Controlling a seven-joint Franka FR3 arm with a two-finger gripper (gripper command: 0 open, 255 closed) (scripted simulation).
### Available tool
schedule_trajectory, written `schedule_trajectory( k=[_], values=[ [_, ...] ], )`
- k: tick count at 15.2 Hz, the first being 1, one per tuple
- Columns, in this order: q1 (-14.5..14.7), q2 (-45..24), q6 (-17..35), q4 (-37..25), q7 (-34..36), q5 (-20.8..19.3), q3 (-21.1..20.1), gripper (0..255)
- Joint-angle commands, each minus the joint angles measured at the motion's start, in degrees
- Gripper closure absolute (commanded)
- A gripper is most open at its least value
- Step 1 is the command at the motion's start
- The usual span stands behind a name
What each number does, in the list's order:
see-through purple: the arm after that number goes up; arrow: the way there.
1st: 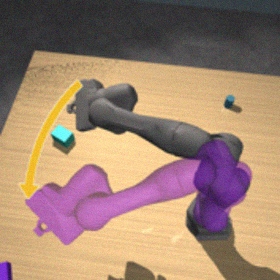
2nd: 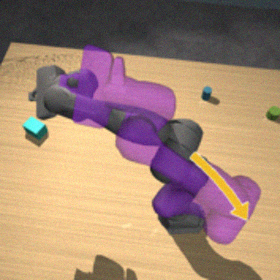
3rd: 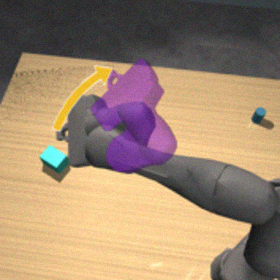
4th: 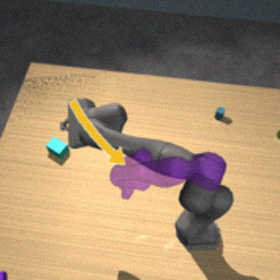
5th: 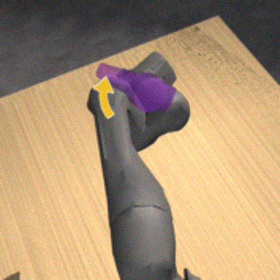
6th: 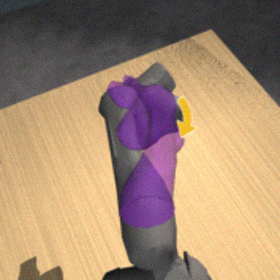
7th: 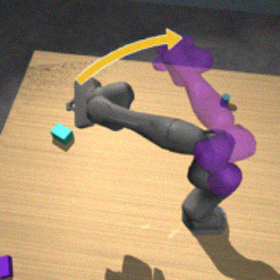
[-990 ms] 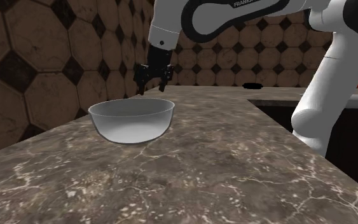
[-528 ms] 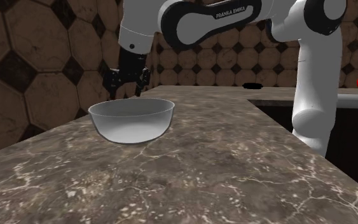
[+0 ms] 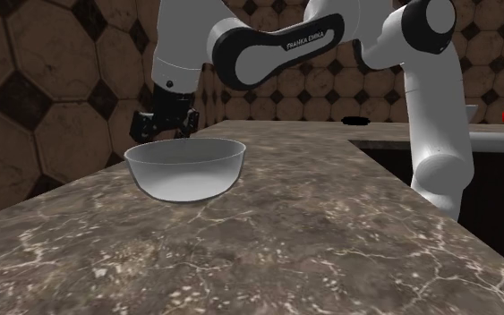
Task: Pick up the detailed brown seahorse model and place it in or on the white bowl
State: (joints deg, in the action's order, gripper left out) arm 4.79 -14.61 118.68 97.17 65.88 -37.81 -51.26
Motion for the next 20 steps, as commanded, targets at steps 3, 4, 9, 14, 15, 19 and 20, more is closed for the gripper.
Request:
schedule_trajectory(
  k=[3,4,9,14,15,19,20],
  values=[
    [0.39,-1.0,0.44,-0.12,0.49,-0.97,0.39,0],
    [0.39,-1.0,0.44,-0.12,0.49,-0.96,0.39,0],
    [0.38,-1.0,0.44,-0.11,0.49,-0.96,0.39,255],
    [0.38,-1.0,0.44,-0.11,0.49,-0.96,0.39,255],
    [0.38,-1.0,0.44,-0.11,0.49,-0.96,0.39,255],
    [0.38,-1.0,0.44,-0.11,0.49,-0.96,0.39,0],
    [-1.91,-0.21,-1.62,-0.54,-5.18,4.85,-1.3,0]
  ],
)
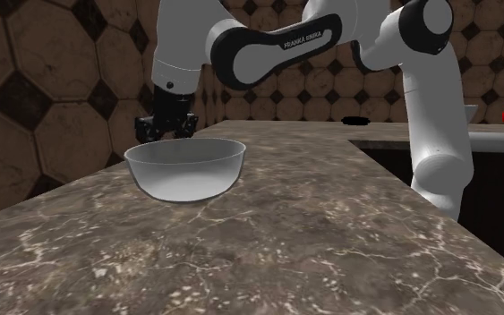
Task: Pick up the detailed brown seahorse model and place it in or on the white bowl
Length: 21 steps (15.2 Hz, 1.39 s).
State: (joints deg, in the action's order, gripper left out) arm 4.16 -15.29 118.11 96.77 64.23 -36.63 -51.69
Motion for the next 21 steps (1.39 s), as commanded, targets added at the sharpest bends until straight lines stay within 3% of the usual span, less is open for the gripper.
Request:
schedule_trajectory(
  k=[1,3,5,13,20,21],
  values=[
    [-3.45,0.88,-3.88,-1.06,-8.81,8.89,-2.51,0],
    [-6.73,0.46,-11.53,-4.44,-17.89,17.34,-4.95,0],
    [-8.28,-1.61,-20.21,-9.23,-24.07,22.38,-6.31,0],
    [-9.2,-1.8,-14.46,-3.42,-23.64,21.99,-6.16,0],
    [-9.18,-1.82,-14.48,-3.45,-23.63,21.98,-6.16,0],
    [-9.18,-1.82,-14.48,-3.45,-23.63,21.98,-6.16,255]
  ],
)
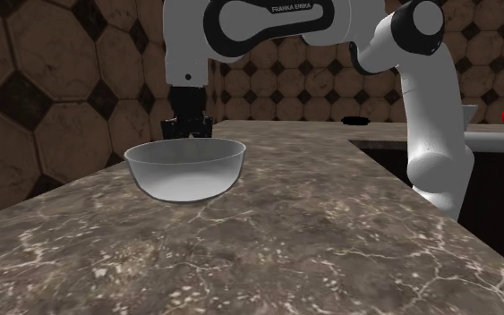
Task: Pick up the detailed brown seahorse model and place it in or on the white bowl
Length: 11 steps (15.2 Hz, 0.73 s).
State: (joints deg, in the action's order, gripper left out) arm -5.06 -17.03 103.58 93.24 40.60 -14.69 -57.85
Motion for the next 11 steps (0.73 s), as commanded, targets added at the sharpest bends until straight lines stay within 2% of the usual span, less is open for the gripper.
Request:
schedule_trajectory(
  k=[1,8,11],
  values=[
    [0.03,-0.07,0.06,0.08,0.0,0.03,0.0,255],
    [-0.12,0.23,0.47,0.7,0.08,0.24,-0.13,255],
    [0.17,0.0,-1.43,-1.39,-0.12,0.15,-0.14,255]
  ],
)
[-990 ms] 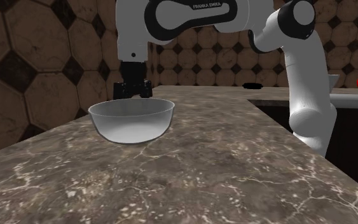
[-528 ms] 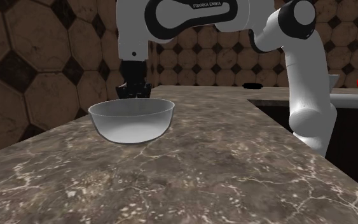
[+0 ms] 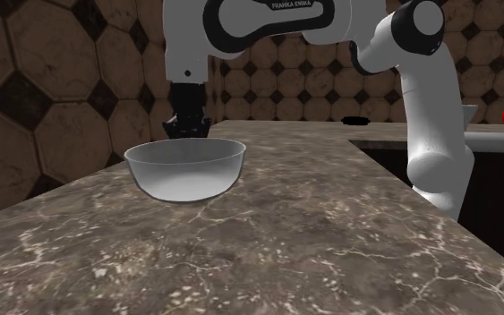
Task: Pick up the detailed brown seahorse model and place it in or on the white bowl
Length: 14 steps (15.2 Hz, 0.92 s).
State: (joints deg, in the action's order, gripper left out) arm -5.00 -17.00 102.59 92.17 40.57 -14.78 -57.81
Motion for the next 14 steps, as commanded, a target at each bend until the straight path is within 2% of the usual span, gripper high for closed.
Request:
schedule_trajectory(
  k=[1,14],
  values=[
    [0.24,-0.02,-1.21,-1.1,-0.14,0.29,-0.21,255],
    [3.58,-1.7,-12.01,-13.25,0.02,-0.88,-0.08,255]
  ],
)
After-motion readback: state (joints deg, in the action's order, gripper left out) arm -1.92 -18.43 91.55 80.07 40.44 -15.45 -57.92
